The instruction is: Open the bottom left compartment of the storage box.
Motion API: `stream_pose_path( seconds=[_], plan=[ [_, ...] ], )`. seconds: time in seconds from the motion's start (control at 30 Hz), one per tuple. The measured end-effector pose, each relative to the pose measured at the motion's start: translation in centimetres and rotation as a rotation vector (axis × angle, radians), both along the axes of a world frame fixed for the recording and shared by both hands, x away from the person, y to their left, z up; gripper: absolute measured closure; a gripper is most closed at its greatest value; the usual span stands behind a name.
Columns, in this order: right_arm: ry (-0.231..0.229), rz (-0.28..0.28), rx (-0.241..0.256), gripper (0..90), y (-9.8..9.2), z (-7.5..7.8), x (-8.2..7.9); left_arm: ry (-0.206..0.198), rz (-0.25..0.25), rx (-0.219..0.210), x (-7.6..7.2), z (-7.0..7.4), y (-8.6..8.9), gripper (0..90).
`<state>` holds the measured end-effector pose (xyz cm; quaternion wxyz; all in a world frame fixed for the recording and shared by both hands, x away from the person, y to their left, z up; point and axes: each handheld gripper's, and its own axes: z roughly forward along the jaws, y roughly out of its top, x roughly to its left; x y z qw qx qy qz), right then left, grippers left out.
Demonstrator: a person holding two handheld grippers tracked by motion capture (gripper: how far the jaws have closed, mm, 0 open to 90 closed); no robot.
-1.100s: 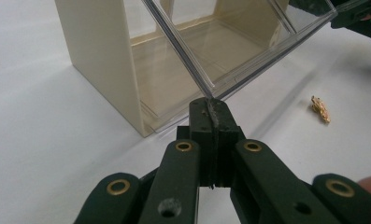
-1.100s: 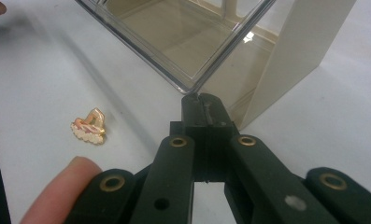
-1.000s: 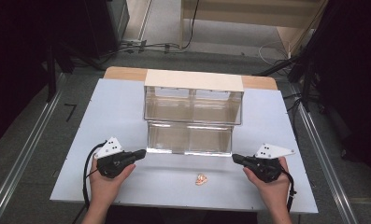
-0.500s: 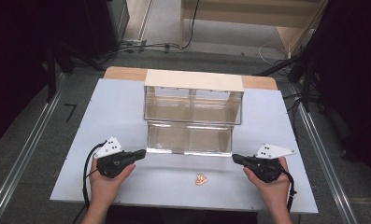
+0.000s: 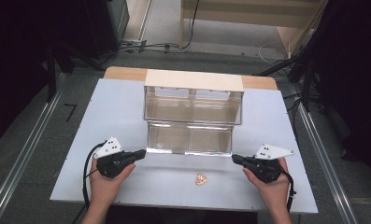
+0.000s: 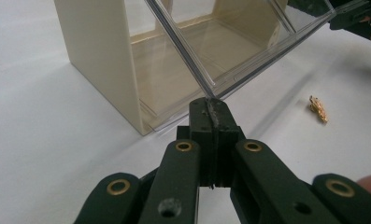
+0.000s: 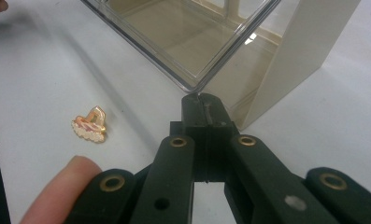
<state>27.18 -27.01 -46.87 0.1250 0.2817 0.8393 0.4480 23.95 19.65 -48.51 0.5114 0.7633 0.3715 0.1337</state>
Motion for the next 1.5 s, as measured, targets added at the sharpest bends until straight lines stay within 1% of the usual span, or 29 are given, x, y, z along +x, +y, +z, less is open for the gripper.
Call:
stream_pose_path(
  seconds=[0.23,0.4,0.43,0.47,0.5,0.6,0.77,0.87,0.93,1.07,1.5],
  plan=[
    [-0.005,-0.002,-0.002,88.1,0.01,0.02,-0.05,-0.001,0.007,0.0,0.0,0.04,0.3,90.0],
    [-0.008,-0.005,0.01,88.1,-0.1,-0.01,-0.02,0.0,0.002,0.001,0.03,0.03,0.24,90.0],
    [-0.008,-0.004,0.019,88.1,-0.17,0.01,-0.03,-0.001,0.0,0.002,0.03,0.02,0.2,90.0],
    [-0.007,0.009,0.05,88.1,-0.27,0.08,-0.01,0.001,-0.001,0.001,0.02,0.0,0.12,90.0],
    [-0.007,0.021,0.07,88.2,-0.28,0.15,-0.01,0.002,-0.003,0.002,0.03,-0.03,0.07,90.0],
    [-0.022,0.009,0.042,88.2,-0.06,0.28,-0.11,0.002,-0.003,0.001,0.01,-0.04,0.03,90.0],
    [-0.01,-0.016,0.036,88.2,-0.48,0.05,0.08,0.0,-0.001,0.003,-0.01,-0.07,0.01,90.0],
    [-0.005,-0.018,0.028,88.2,-0.49,-0.07,0.11,0.001,-0.002,0.003,0.01,-0.1,0.03,90.0],
    [-0.002,-0.01,0.022,88.1,-0.35,-0.23,0.14,0.001,-0.001,0.002,0.01,-0.1,0.03,90.0],
    [-0.007,-0.004,0.016,88.2,-0.16,-0.32,0.13,0.002,-0.001,0.001,0.02,-0.11,0.04,90.0],
    [-0.009,0.001,0.037,88.2,-0.3,-0.4,0.09,0.005,0.0,-0.009,0.05,-0.19,0.08,90.0]
  ],
)
